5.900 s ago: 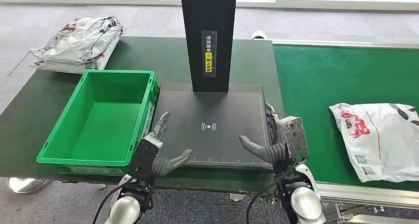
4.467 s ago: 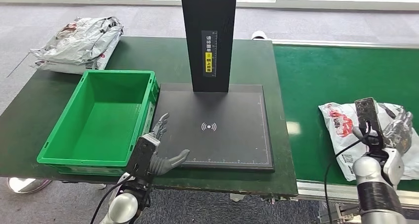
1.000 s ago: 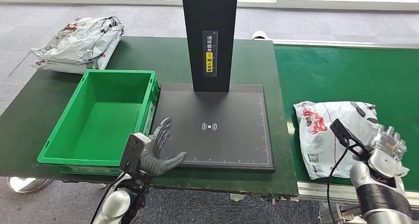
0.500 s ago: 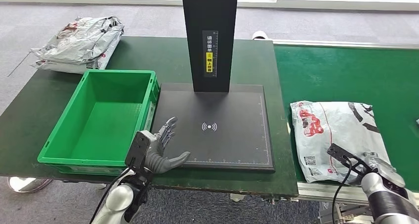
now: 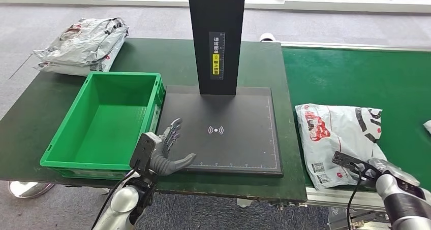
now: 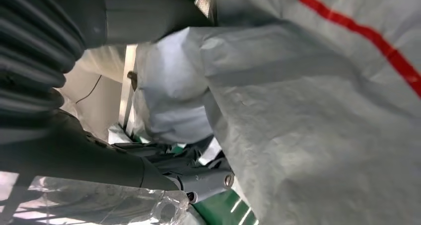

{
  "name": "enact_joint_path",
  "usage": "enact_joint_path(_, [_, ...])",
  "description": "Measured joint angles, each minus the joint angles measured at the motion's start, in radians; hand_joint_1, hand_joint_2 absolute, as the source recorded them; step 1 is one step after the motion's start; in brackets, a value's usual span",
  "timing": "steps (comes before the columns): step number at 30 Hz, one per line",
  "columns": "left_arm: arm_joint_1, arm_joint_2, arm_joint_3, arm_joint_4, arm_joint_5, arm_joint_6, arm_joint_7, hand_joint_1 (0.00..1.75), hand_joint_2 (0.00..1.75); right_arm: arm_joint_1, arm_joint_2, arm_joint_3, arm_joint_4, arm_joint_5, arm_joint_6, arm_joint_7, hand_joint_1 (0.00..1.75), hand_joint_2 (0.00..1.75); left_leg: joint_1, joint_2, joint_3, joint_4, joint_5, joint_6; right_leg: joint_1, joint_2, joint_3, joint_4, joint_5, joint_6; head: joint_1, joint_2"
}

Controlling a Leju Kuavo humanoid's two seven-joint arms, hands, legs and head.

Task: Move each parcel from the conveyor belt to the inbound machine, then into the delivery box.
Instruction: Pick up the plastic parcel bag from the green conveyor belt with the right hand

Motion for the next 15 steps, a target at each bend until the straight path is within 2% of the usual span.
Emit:
enact_joint_path(10, [0.001, 0.0, 0.0, -0.001, -0.008, 0.018, 0.0, 0.0, 1.75, -0.015, -0.004, 0.039, 0.005, -0.023, -0.011, 0.002, 1.75, 1.75, 0.0, -0.001, 0.0, 0.0, 0.0, 0.0, 0.001, 0.0, 0.001, 0.0, 0.0, 0.0, 0.0, 0.0])
enact_joint_path(13, [0.008, 0.0, 0.0, -0.009, -0.022, 0.036, -0.001, 0.0, 1.75, -0.016, 0.007, 0.046, 0.005, -0.056, -0.057, 0.002, 1.75, 1.75, 0.0, -0.001, -0.001, 0.0, 0.0, 0.0, 0.001, -0.001, 0.001, 0.0, 0.0, 0.0, 0.0, 0.0])
enact_joint_path(15, [0.021, 0.001, 0.0, -0.027, -0.031, 0.047, 0.001, 0.0, 1.75, -0.023, 0.027, 0.042, 0.004, -0.131, -0.095, -0.005, 1.75, 1.75, 0.0, 0.0, -0.001, -0.001, 0.0, 0.0, 0.001, 0.0, 0.001, 0.0, 0.0, 0.0, 0.0, 0.0])
